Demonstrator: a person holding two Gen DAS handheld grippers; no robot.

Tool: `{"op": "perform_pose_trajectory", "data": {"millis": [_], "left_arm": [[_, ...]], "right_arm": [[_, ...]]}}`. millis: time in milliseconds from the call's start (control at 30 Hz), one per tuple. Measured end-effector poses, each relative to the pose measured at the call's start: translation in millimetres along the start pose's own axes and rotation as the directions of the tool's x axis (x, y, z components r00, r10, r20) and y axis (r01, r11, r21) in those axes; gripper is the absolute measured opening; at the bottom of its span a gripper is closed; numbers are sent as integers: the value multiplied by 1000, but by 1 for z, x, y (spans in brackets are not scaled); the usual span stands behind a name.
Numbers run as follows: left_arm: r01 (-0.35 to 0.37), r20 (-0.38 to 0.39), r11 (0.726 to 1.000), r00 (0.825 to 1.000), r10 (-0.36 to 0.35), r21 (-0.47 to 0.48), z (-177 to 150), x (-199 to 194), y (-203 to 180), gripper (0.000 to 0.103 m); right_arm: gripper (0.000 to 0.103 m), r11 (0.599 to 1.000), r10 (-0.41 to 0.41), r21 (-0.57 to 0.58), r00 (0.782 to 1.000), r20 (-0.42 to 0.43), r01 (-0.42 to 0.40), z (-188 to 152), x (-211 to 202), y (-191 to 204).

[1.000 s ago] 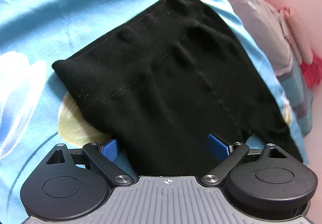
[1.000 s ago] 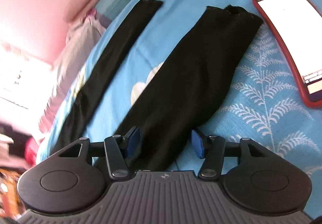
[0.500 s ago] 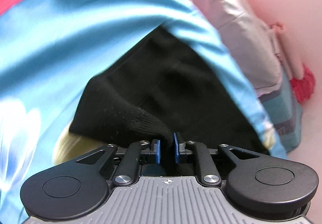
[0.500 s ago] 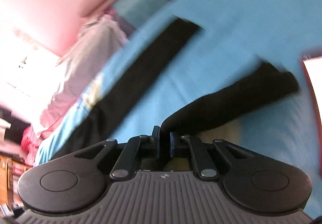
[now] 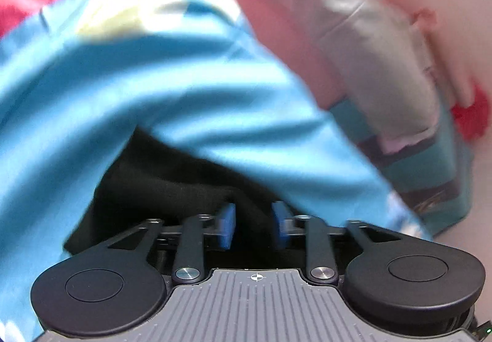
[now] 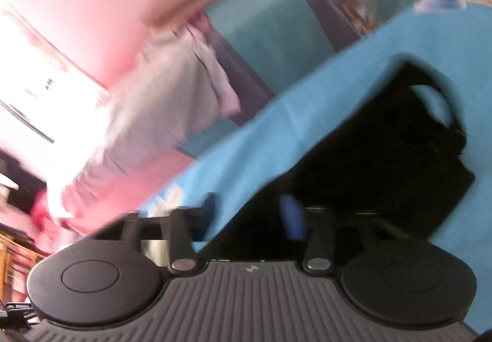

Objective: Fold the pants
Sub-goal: 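Carry the hems over the waistband with the right gripper while the left gripper opens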

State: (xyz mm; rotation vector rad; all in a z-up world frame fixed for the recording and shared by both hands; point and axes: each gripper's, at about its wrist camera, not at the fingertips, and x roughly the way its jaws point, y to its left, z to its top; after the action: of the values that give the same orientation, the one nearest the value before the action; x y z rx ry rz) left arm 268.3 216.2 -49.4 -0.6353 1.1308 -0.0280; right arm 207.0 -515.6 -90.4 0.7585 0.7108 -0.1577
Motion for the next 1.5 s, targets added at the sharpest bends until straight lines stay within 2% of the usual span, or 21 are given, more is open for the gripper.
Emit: {"op": "perform_pose_trajectory", "data": {"millis": [100,167,233,300,400,467,567,667,733,833,900,1000,1067,1100,1200,1300,1367,1400,1433,1467,1500], "left_arm": [[18,194,1000,981,-14,-17,-1,-34,11,103],[-97,263,995,960,97,-11,-3,-40,10,103],[-206,271,978,943,191,27,-12,-36,5,103],[-252,260,965,939,226,70,-28,-28,1,103],[-270,226,958,943,243,96,-54,-13,-6,103],[-284,203,949,946,253,136,-75,-8,-12,103],[-290,183,935,950,254,204,-100,-3,-13,103],[-326,173,908,942,288,262,-117,2,-7,103],[-335,169,902,940,298,273,-123,3,-3,103],[-341,159,900,938,308,272,-124,4,-1,103],[-343,158,899,938,310,272,-123,3,-4,103],[-346,155,896,937,314,277,-119,6,-8,103],[-355,153,892,934,324,281,-117,10,-10,103],[-359,152,889,932,328,284,-116,12,-11,103],[-366,153,882,930,334,295,-116,15,-12,103],[-364,155,883,931,332,297,-115,17,-12,103],[-359,151,886,933,328,293,-114,20,-11,103],[-360,151,886,932,329,292,-114,21,-12,103],[-362,149,884,931,332,295,-113,21,-14,103],[-358,146,885,933,328,298,-112,19,-15,103],[-343,147,891,939,312,299,-112,16,-15,103]], "right_arm": [[69,998,-61,-1,990,126,62,-8,-28,-14],[67,991,-128,-8,977,169,131,-19,-43,-19],[63,983,-121,-123,982,148,139,-40,-49,-7],[63,951,-94,-284,991,99,119,-64,-47,19],[62,828,-30,-559,999,24,38,-103,-34,78],[62,800,-51,-598,998,21,54,-112,-26,97],[61,887,-98,-450,995,36,104,-99,-25,79],[44,950,-209,-216,973,103,227,-79,-36,39],[37,965,-239,-79,963,128,250,-66,-42,12],[35,951,-301,112,945,129,288,-46,-37,-22],[36,948,-282,196,948,145,252,-36,-32,-39],[34,936,-293,242,947,132,256,-25,-17,-51],[10,928,-300,265,946,119,261,-23,-16,-60],[6,933,-294,251,949,118,258,-23,-20,-58],[6,961,-228,199,954,193,190,-21,-55,-42],[6,962,-220,214,943,249,168,-30,-85,-45],[7,934,-307,235,941,144,268,-35,-70,-68],[9,909,-354,254,933,57,329,-37,-59,-80],[13,884,-391,288,920,27,367,-42,-57,-88],[14,885,-392,301,917,70,356,-46,-65,-84],[19,890,-417,267,897,148,370,-50,-76,-69]]}}
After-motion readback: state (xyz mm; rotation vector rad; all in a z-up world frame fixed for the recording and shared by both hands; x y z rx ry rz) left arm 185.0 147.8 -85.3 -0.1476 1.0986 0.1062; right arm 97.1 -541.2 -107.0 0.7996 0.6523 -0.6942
